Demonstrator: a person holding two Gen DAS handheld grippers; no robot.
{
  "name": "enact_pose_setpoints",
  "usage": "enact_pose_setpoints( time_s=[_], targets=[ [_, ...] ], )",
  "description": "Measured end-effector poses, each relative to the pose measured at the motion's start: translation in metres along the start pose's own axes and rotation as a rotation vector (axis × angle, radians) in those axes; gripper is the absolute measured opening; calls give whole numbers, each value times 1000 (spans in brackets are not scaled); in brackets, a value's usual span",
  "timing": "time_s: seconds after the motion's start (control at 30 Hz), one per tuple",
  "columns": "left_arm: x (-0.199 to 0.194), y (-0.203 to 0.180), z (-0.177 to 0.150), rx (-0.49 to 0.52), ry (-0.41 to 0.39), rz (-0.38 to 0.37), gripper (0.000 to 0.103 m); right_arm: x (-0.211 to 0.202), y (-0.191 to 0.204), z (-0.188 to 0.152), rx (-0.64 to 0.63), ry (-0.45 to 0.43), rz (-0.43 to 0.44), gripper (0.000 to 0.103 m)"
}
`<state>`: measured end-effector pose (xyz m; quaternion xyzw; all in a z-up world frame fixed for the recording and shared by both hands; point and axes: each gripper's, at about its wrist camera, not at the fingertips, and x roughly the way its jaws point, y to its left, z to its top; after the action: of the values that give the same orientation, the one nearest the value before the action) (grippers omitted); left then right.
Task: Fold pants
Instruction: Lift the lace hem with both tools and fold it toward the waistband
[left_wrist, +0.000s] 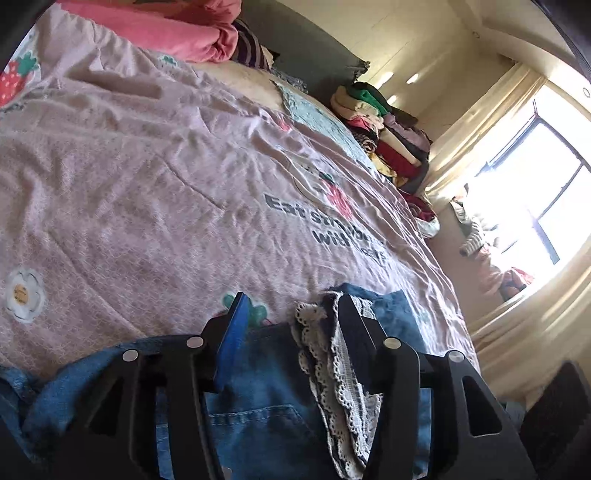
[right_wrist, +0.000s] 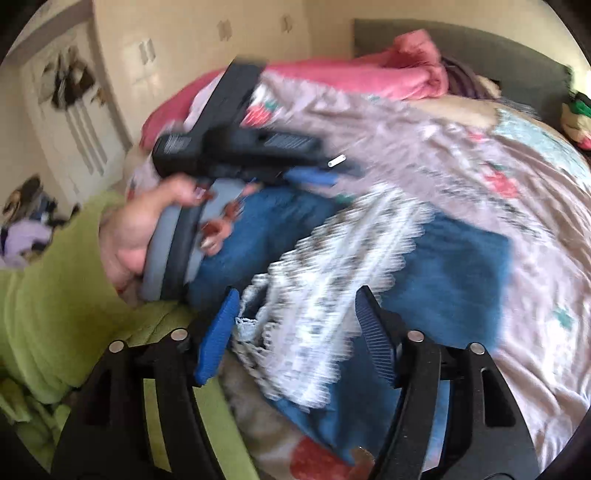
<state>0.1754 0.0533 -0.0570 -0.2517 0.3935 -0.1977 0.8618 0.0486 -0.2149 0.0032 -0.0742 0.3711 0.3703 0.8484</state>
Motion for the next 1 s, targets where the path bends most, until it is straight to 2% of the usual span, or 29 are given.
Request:
enact_pose_setpoints(
  time_s=[0.07,0.1,0.2,0.27,0.37,0.4,0.43,0.47,0.5,0.53,0.57,0.6,0.63,0.7,0.8,0.83,0.87,0.93,0.97,1.0],
  targets=[
    [6,-1,-1,-6,17,-14,52,-4,-29,1,64,-1,-87,62],
    [8,-1,-1,-11,23,-20,60,-5,-39,2,96,0,-105,62],
    [14,0,-1,-43,37,-56,68,-14,-76,6,198,-29,-110,64],
    [22,-1,0,-54,51,-57,70,-11,-91,12,217,-21,-178,66],
    [36,-8,1,-29,80,-15,70,4,-120,23,257,3,-192,66],
    [40,-10,1,-20,86,-1,67,15,-131,27,275,22,-174,66],
    [42,-12,1,-9,86,21,59,21,-139,28,295,34,-168,66],
    [46,-15,-1,10,89,49,29,29,-147,28,327,51,-153,66],
    [47,-19,-3,30,84,58,27,38,-156,27,363,76,-107,65],
    [47,-21,-5,39,74,66,26,46,-161,25,392,89,-68,53],
    [43,-24,-6,59,56,70,24,54,-165,22,423,106,-9,25],
    [37,-27,-6,73,28,60,22,58,-164,20,441,106,29,16],
    [30,-30,-6,82,3,49,21,57,-160,20,435,94,29,14],
    [17,-32,-6,105,-42,42,19,54,-153,22,408,68,7,14],
    [23,-24,-7,114,-6,147,18,61,-146,23,350,81,-99,15],
    [27,-21,-7,101,13,156,18,67,-145,24,332,96,-135,24],
    [27,-16,-7,80,22,149,20,69,-145,23,329,100,-149,29],
    [23,-14,-5,71,0,154,21,65,-146,20,340,87,-148,32],
    [21,-15,-5,75,-7,161,23,60,-146,19,345,75,-153,40],
    [20,-15,-4,77,-14,165,29,53,-146,17,350,62,-159,44]
  ],
)
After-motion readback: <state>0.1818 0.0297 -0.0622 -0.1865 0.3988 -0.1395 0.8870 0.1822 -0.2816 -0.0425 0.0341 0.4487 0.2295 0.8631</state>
